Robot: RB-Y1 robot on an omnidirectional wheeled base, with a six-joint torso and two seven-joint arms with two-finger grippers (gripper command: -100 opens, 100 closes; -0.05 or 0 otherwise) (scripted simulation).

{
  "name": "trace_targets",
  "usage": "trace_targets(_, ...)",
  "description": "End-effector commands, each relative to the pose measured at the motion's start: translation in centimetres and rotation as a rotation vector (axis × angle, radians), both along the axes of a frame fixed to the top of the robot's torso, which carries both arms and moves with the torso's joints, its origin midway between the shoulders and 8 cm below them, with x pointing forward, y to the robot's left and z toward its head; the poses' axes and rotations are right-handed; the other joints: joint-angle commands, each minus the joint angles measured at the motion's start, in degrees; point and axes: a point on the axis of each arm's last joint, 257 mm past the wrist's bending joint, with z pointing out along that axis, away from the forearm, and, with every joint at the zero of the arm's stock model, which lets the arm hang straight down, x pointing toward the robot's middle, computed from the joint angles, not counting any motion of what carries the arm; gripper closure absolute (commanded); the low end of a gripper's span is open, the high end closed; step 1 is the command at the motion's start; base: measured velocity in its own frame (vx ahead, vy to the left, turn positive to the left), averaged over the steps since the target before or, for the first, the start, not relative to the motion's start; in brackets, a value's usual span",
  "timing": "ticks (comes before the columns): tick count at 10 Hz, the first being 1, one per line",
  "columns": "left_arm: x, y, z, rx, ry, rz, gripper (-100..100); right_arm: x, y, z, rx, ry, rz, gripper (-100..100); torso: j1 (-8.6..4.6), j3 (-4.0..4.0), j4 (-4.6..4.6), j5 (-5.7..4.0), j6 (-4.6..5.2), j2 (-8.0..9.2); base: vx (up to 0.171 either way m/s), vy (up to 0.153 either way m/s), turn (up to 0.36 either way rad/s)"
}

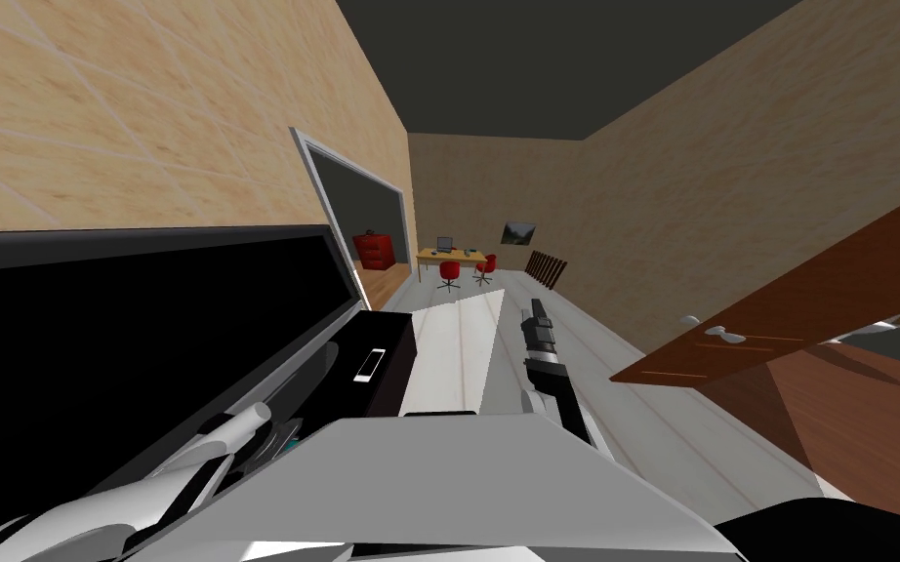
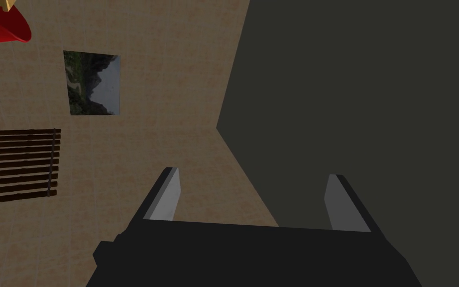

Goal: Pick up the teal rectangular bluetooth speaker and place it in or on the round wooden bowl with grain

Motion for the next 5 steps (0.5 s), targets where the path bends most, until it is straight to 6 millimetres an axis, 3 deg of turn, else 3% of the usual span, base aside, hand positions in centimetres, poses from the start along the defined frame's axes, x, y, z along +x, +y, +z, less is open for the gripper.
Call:
trace_targets(1, 0.2, -0.1, 0.1, 0.000, -0.002, -0.001, 100, 0.0, 0.0, 0.0, 0.000, 0.000, 0.000, 0, 0.00, 0.00, 0.00, 0.00, 0.00, 0.00, 0.000, 0.000, 0.000)
trace_targets(2, 1.2, -0.3, 0.3, -0.001, -0.002, -0.007, 100, 0.0, 0.0, 0.0, 0.000, 0.000, 0.000, 0, -0.02, -0.03, 0.00, -0.01, 0.02, -0.06, -0.024, 0.004, 0.052)
trace_targets(3, 0.2, -0.5, 0.0, -0.008, 0.016, 0.006, 100, 0.0, 0.0, 0.0, 0.000, 0.000, 0.000, 0, -0.02, -0.02, 0.01, -0.03, 0.02, -0.03, -0.027, 0.005, 0.005)
trace_targets(5, 1.2, -0.3, 0.3, -0.001, -0.002, -0.007, 100, 0.0, 0.0, 0.0, 0.000, 0.000, 0.000, 0, -0.05, -0.01, 0.00, -0.04, 0.00, -0.01, -0.007, 0.001, 0.002)
